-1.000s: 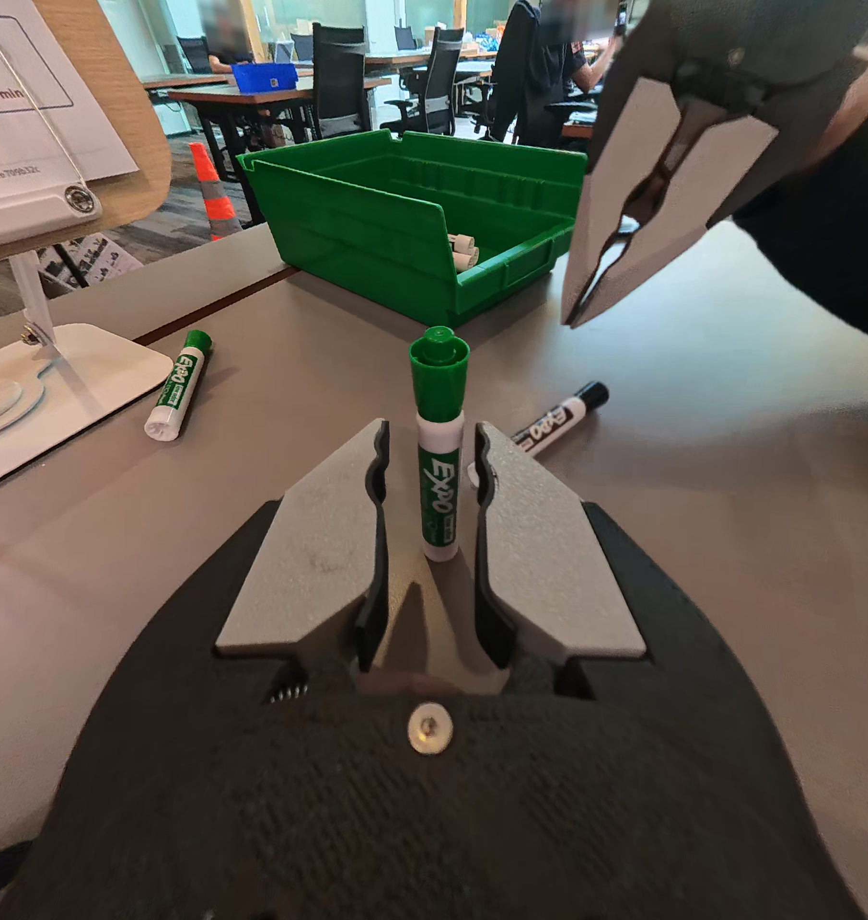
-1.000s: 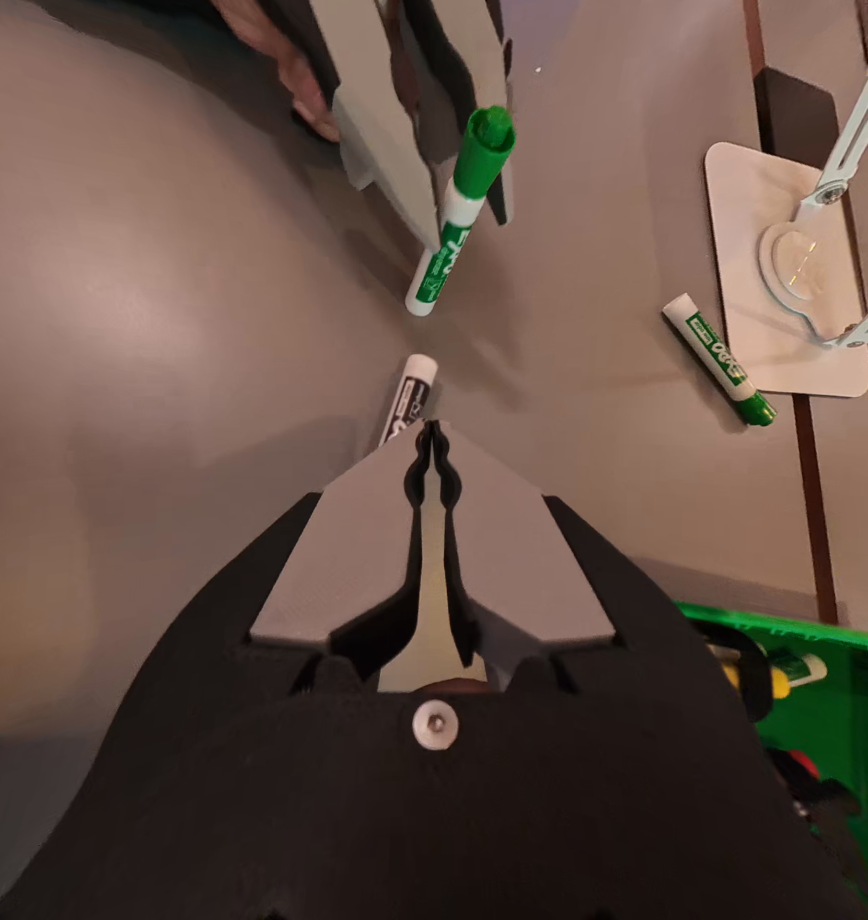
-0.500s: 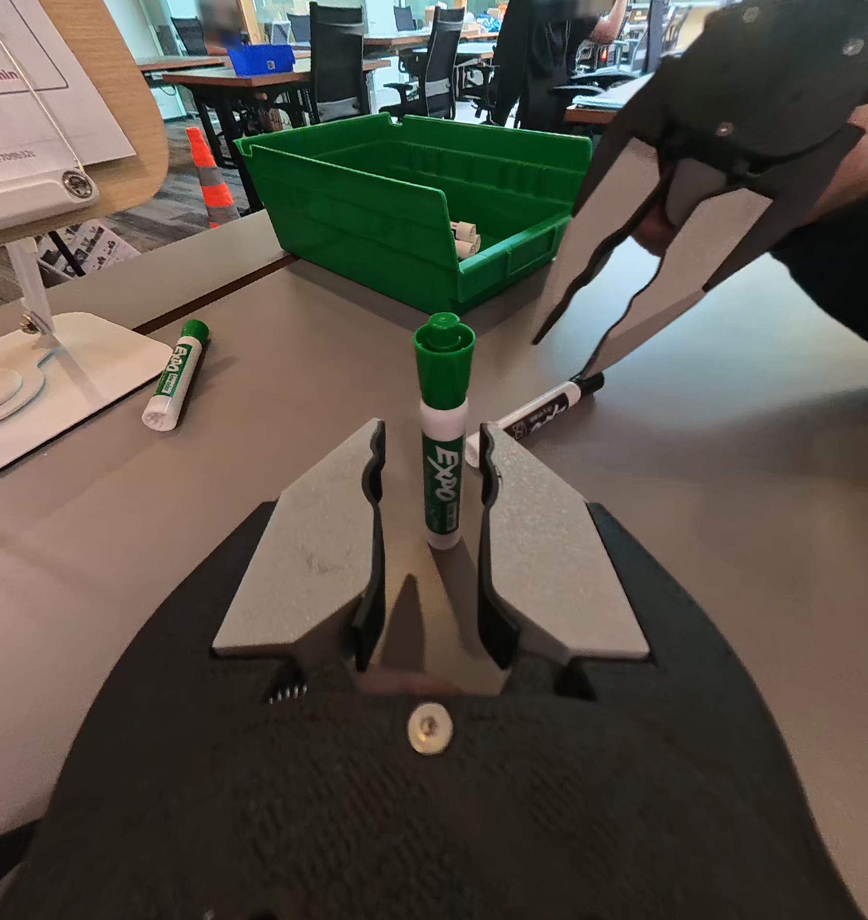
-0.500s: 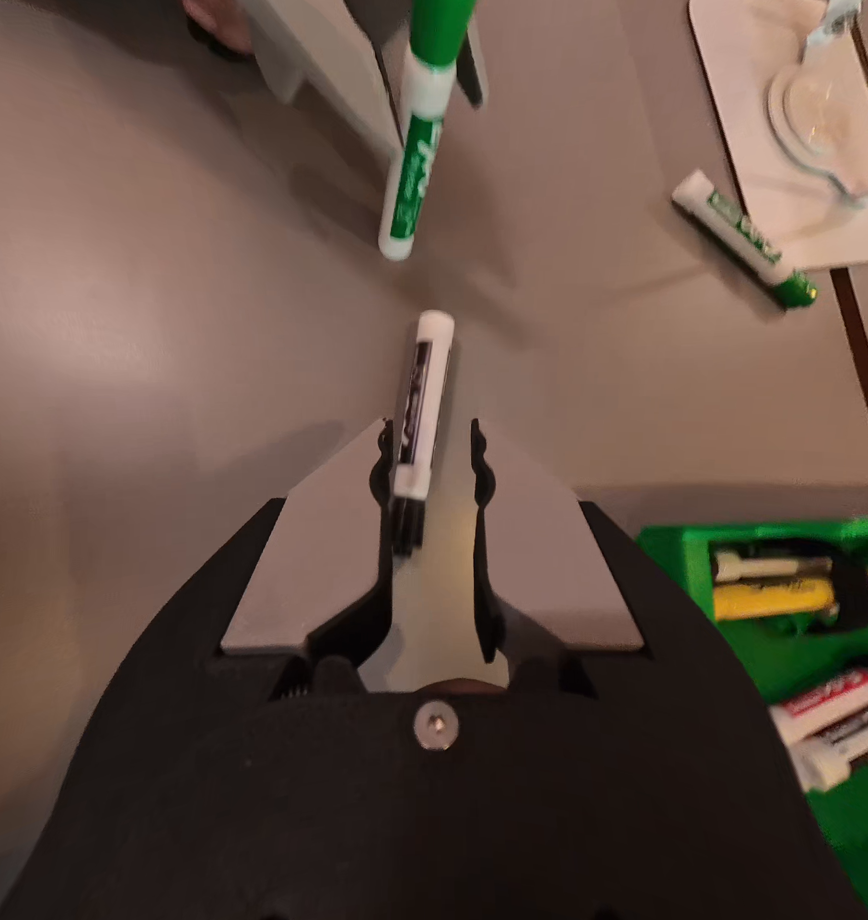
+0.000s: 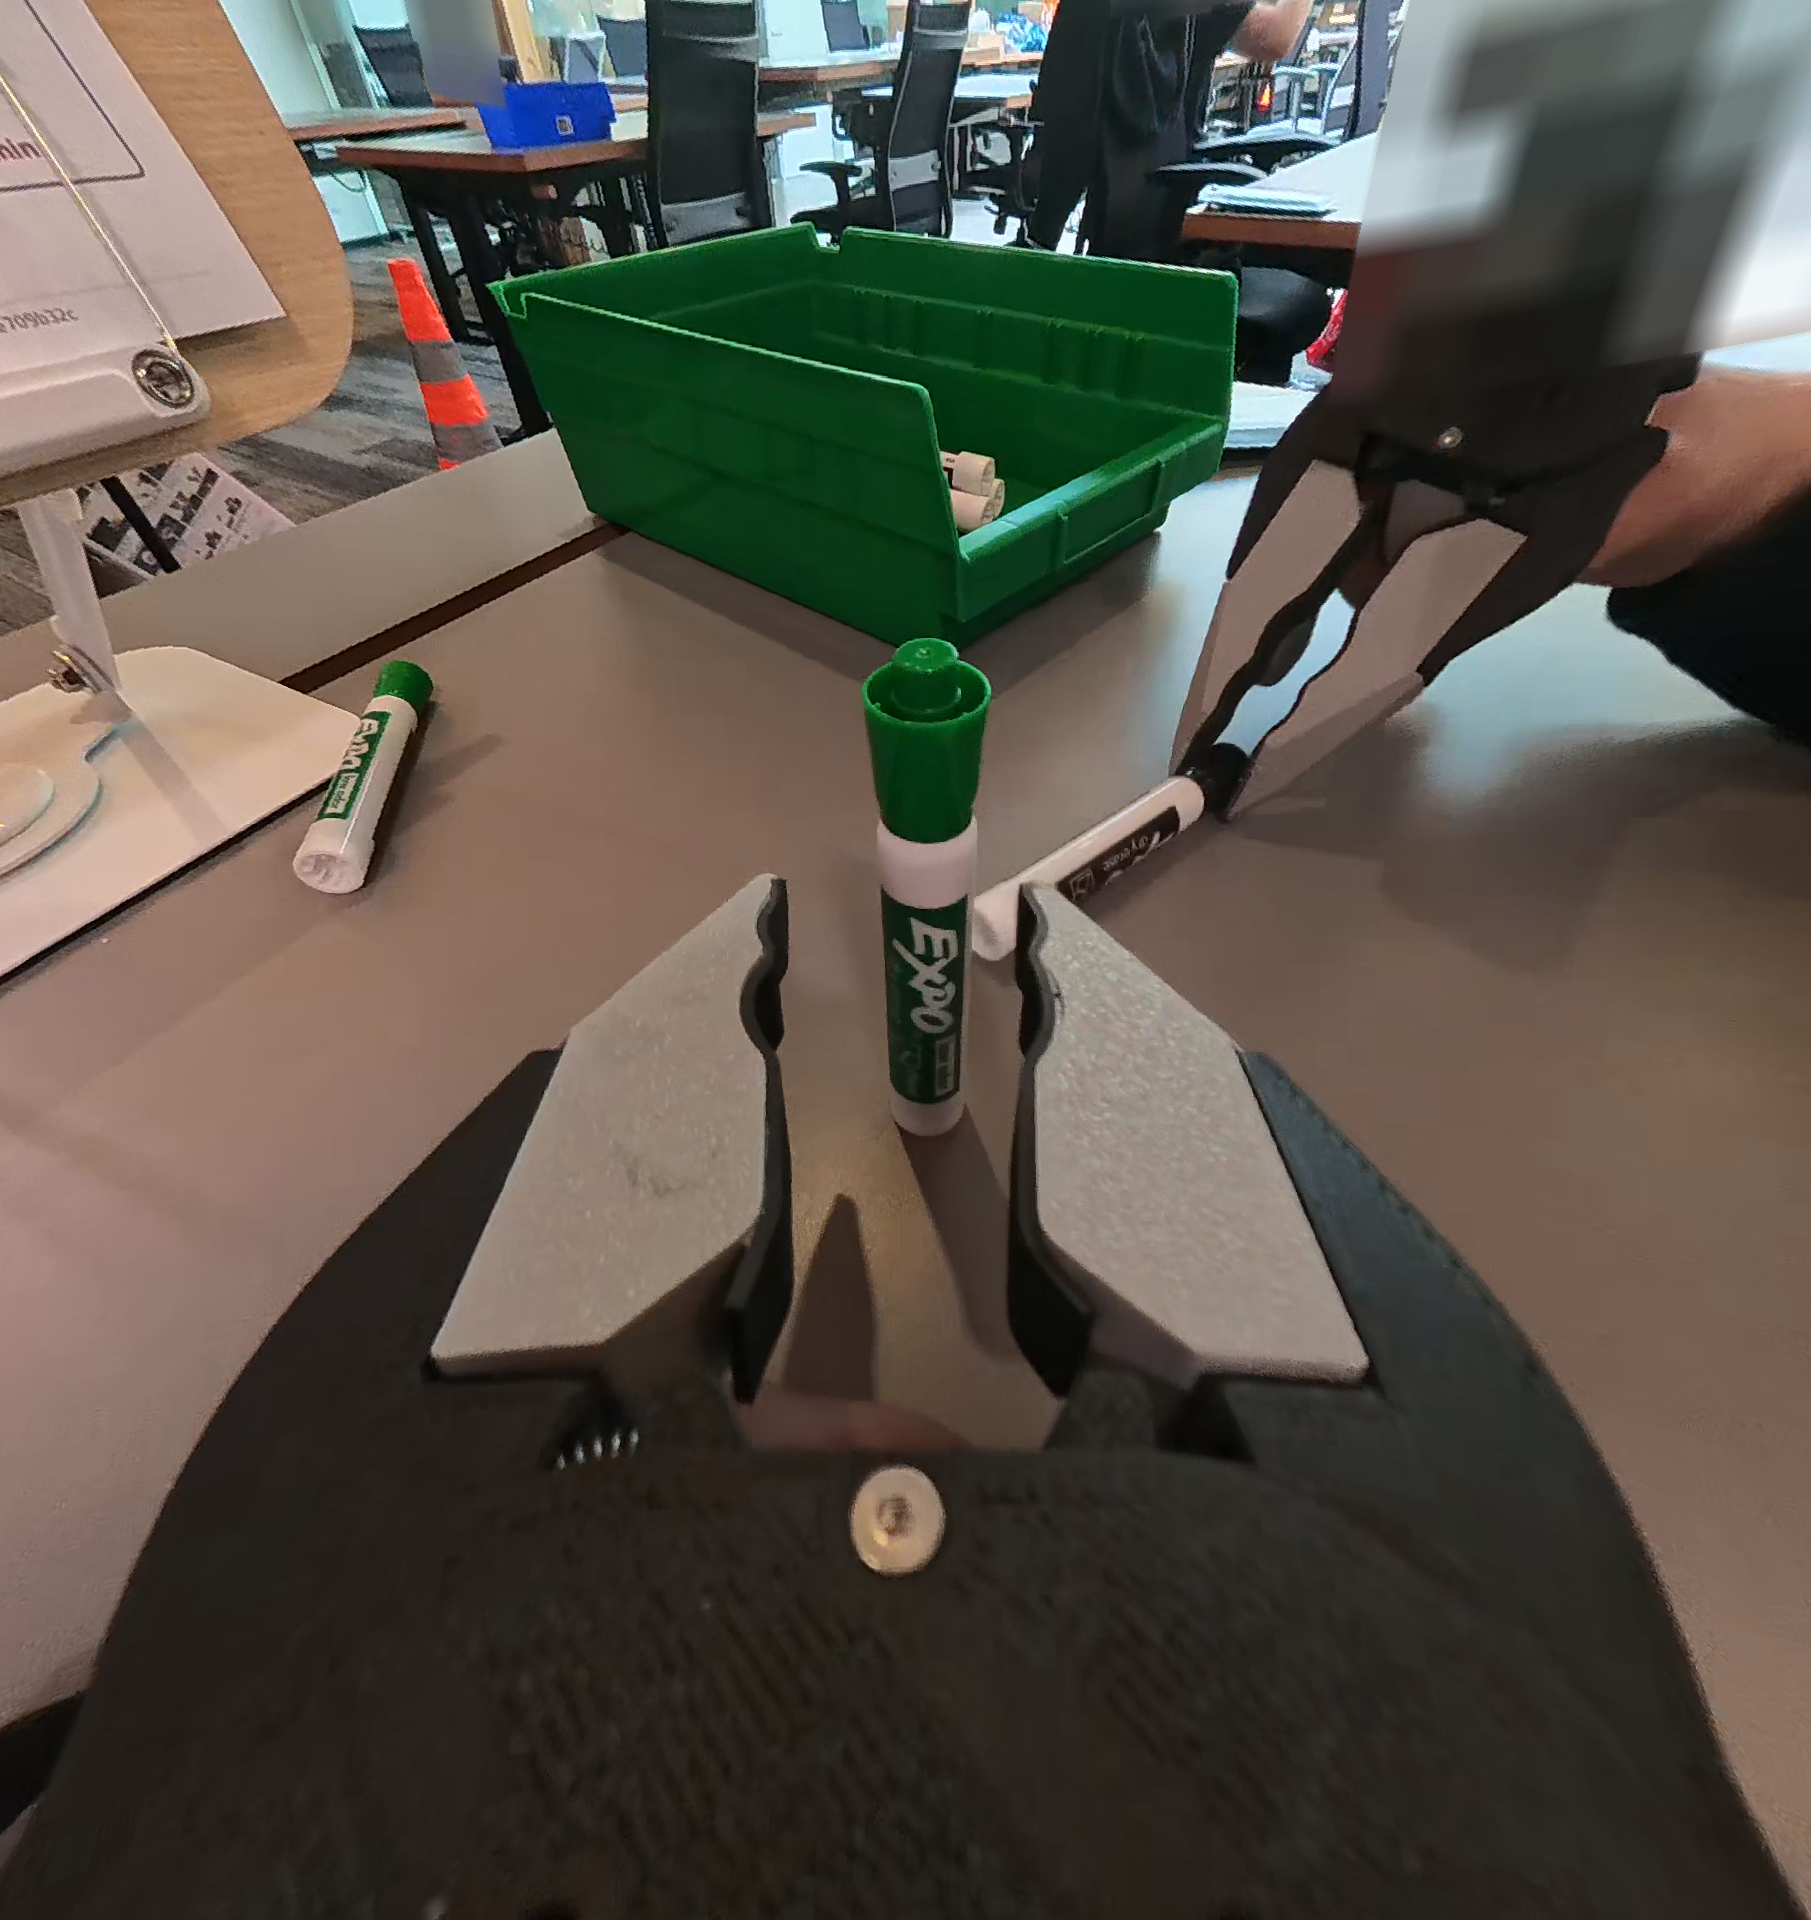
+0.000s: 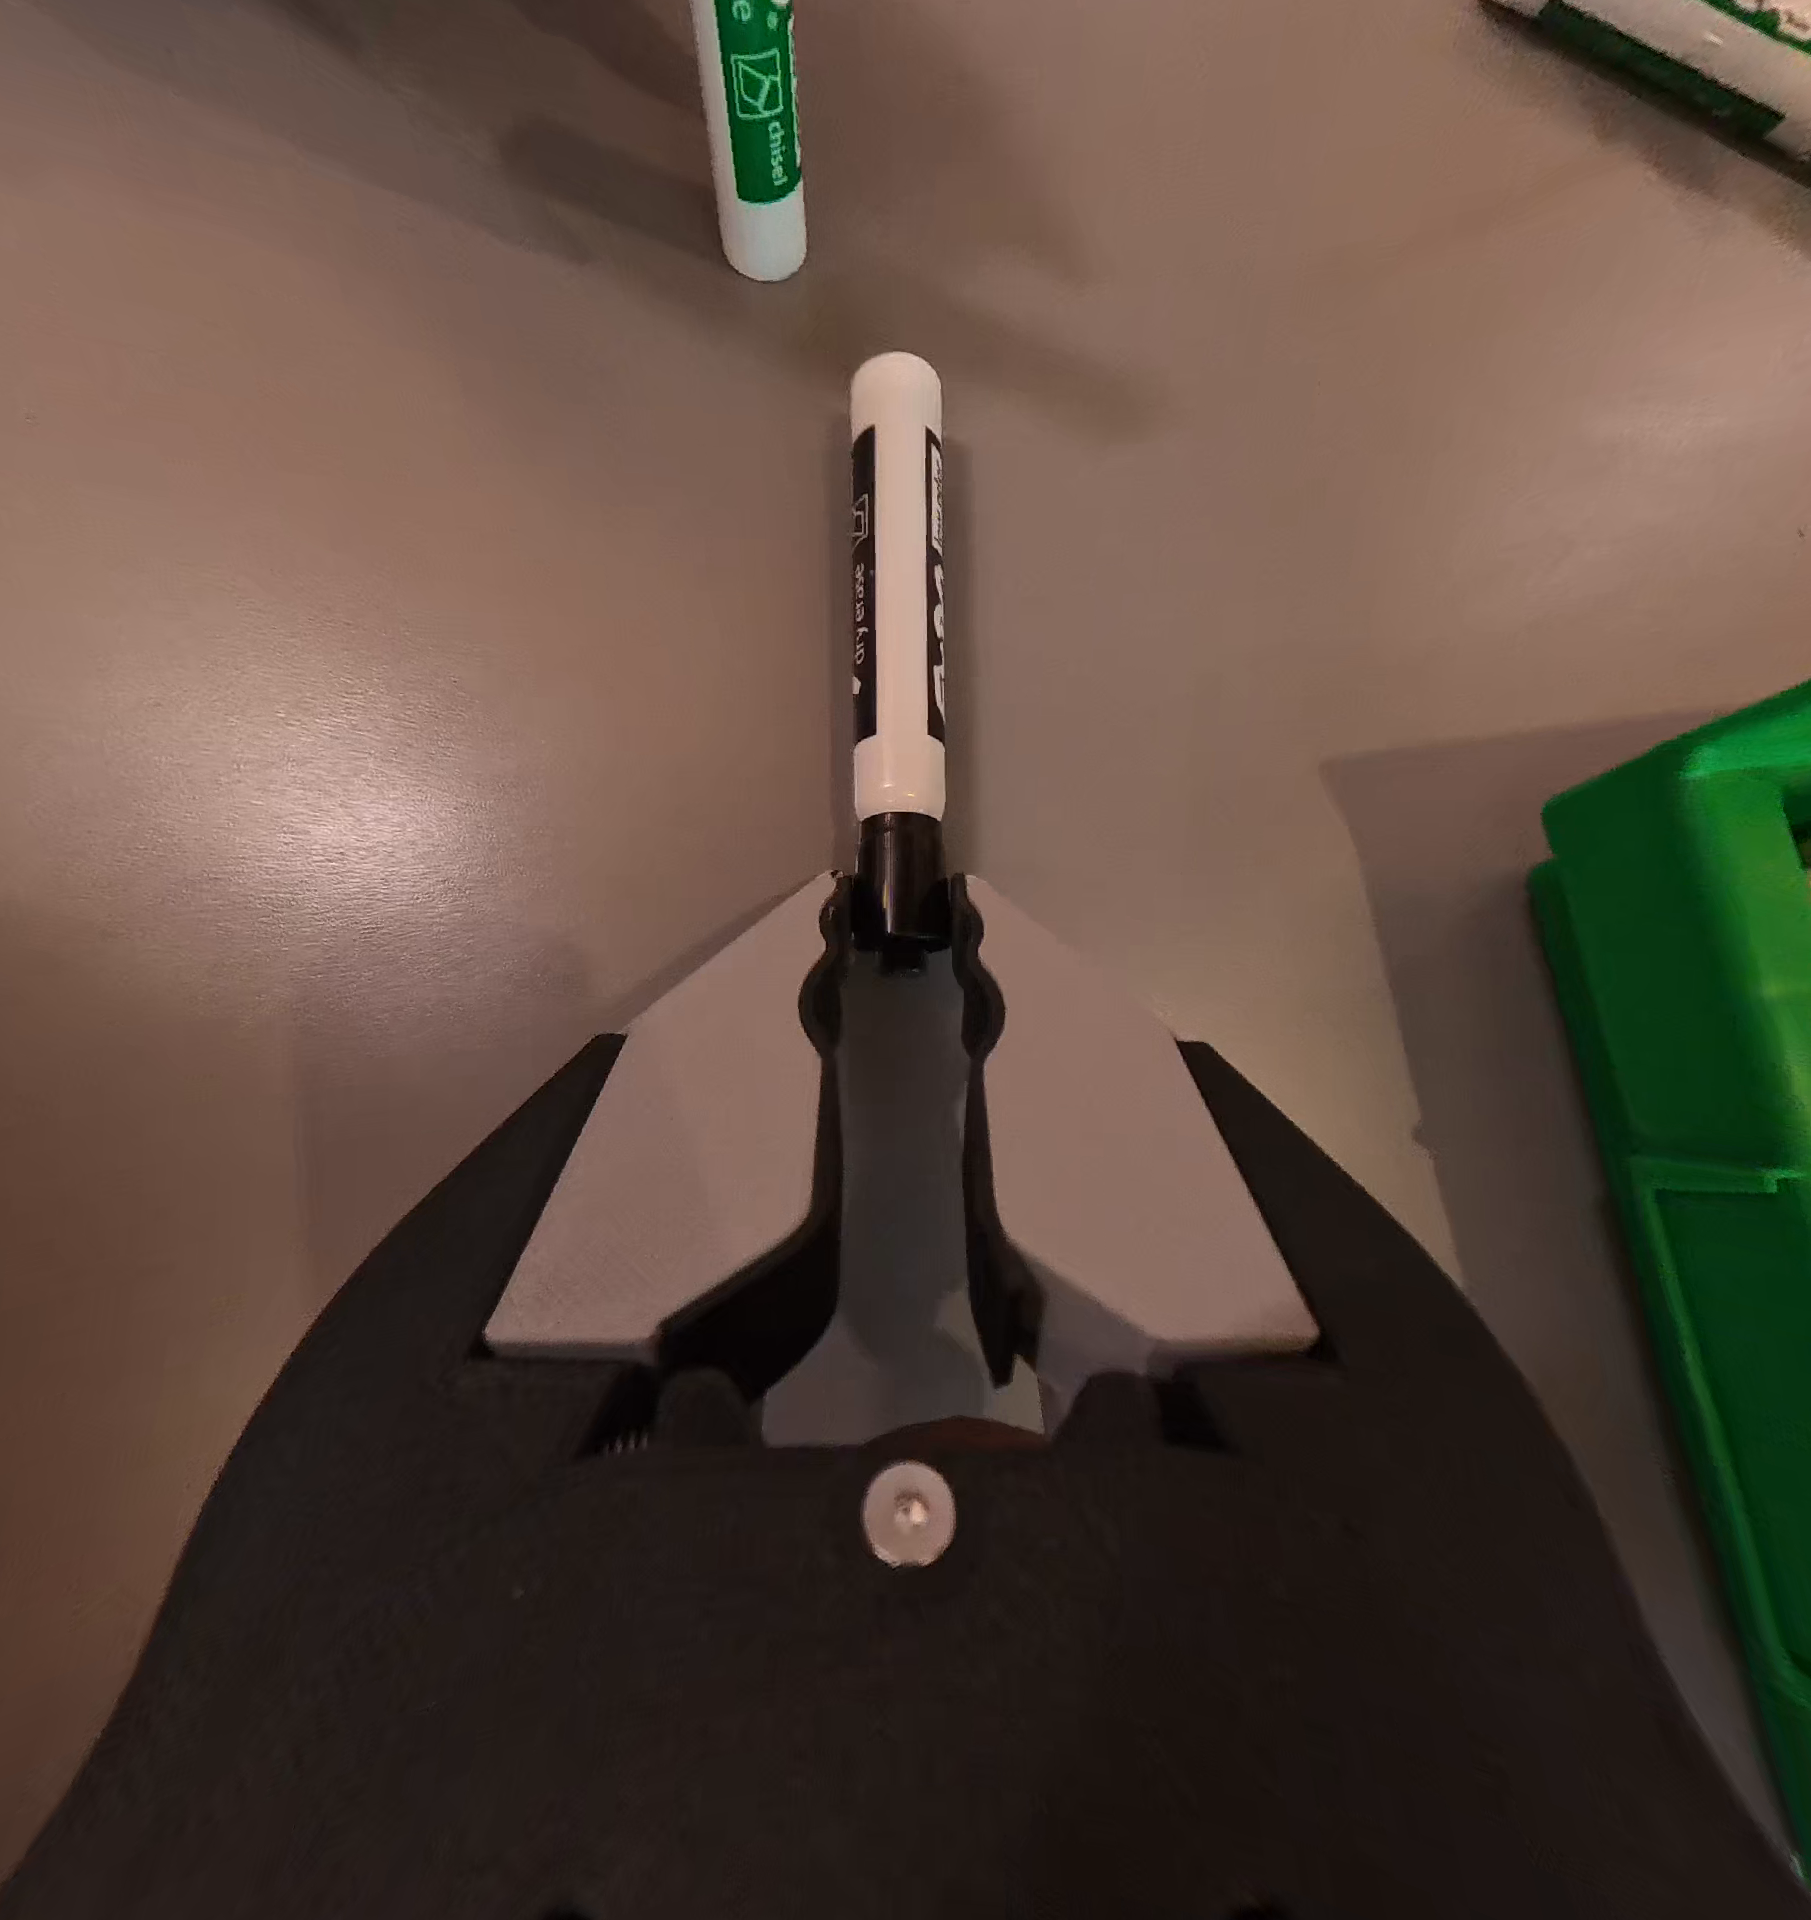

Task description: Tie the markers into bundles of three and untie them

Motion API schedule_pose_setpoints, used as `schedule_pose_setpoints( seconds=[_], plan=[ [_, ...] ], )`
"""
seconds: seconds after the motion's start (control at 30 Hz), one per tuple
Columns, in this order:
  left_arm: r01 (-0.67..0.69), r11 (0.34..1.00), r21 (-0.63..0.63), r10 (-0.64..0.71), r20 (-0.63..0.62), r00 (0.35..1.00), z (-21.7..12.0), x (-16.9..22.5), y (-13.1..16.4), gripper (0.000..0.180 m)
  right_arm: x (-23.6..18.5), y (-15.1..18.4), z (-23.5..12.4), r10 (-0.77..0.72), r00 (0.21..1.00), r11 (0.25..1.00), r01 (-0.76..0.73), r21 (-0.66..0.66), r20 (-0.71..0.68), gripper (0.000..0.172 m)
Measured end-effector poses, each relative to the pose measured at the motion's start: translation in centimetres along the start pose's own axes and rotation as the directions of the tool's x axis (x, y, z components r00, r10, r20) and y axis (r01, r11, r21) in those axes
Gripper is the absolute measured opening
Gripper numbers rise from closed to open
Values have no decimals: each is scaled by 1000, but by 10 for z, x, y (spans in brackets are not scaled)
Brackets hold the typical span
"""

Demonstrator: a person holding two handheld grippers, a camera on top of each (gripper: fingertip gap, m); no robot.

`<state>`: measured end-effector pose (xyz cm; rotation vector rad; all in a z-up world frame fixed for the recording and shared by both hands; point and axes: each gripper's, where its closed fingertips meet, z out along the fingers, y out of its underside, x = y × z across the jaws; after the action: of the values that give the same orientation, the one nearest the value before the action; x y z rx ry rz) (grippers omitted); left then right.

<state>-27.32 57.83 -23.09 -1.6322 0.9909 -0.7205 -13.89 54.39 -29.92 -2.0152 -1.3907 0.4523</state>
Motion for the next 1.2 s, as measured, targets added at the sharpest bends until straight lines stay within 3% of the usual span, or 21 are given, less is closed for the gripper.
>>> schedule_pose_setpoints(
  seconds=[0.1, 0.33, 0.5, 0.67, 1.2],
  plan=[
    [-9, 1000, -22, 9, -4, 1000, 1, 0, 3, 44, -2, -13, -12, 18, 1000, 1000, -18, -3, 23, 15],
    [-36, 998, -53, 35, -21, 999, 0, 3, 7, 48, 3, -45, -36, -99, 995, 962, 97, -255, 3, 15],
    [-34, 998, -53, 33, -21, 999, 0, 3, 8, 49, -1, -76, -37, -198, 980, 922, 191, -337, 15, 15],
    [-23, 998, -54, 22, -17, 1000, -1, 1, 8, 49, -6, -99, -32, -236, 972, 915, 230, -331, 24, 15],
    [-31, 997, -72, 30, -17, 999, 1, 2, 11, 49, -34, -122, -22, -299, 951, 896, 310, -317, 83, 14]
  ],
)
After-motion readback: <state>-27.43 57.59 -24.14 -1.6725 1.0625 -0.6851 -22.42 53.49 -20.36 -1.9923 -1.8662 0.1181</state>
